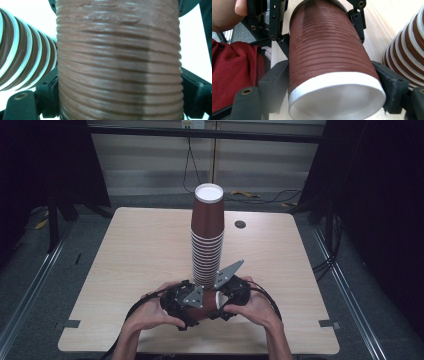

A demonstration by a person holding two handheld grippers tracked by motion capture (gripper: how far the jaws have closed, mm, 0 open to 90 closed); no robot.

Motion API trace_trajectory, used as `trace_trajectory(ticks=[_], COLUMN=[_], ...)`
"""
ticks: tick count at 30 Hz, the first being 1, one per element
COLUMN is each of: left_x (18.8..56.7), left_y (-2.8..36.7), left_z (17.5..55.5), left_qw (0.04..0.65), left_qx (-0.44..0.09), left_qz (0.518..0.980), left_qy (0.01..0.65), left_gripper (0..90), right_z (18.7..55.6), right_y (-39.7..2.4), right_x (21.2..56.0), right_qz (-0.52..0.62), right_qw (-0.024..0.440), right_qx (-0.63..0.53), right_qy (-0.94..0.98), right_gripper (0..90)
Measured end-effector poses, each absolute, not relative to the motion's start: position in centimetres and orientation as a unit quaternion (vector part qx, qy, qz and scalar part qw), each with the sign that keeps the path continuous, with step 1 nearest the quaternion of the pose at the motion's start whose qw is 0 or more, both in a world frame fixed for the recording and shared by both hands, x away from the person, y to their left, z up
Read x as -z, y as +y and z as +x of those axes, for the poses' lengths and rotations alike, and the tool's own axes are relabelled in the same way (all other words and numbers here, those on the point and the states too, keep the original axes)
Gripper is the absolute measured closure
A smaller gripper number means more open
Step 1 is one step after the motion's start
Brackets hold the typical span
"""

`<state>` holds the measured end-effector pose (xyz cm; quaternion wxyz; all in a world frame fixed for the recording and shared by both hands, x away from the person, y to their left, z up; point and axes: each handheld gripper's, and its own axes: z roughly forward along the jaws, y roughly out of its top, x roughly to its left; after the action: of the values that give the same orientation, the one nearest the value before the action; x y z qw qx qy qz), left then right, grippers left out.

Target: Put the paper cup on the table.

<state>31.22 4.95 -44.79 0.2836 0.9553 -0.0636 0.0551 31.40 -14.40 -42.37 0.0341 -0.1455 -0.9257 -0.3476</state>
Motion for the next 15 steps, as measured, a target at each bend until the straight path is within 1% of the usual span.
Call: trace_trajectory(ticks=[3, 4, 6, 8, 15], left_x=[44.9, 44.9, 44.8, 44.8, 44.9], left_y=[5.0, 5.2, 5.3, 5.6, 6.2], left_z=[31.2, 31.3, 31.3, 31.4, 31.8], left_qw=[0.289, 0.298, 0.304, 0.323, 0.359], left_qx=[-0.061, -0.064, -0.066, -0.060, -0.038], left_qz=[0.953, 0.950, 0.948, 0.942, 0.930], left_qy=[-0.066, -0.069, -0.068, -0.074, -0.061], left_gripper=[11.3, 11.2, 11.0, 10.4, 10.8], right_z=[31.3, 31.1, 31.1, 31.2, 31.2], right_y=[-14.3, -14.4, -14.4, -14.6, -14.7], right_x=[42.3, 42.1, 42.1, 42.1, 42.3], right_qz=[-0.147, -0.144, -0.143, -0.142, -0.141], right_qw=[0.028, 0.018, 0.017, 0.021, 0.026], right_qx=[0.346, 0.346, 0.348, 0.352, 0.358], right_qy=[-0.926, -0.927, -0.926, -0.925, -0.923], right_gripper=[22.2, 22.4, 22.5, 22.7, 22.9])
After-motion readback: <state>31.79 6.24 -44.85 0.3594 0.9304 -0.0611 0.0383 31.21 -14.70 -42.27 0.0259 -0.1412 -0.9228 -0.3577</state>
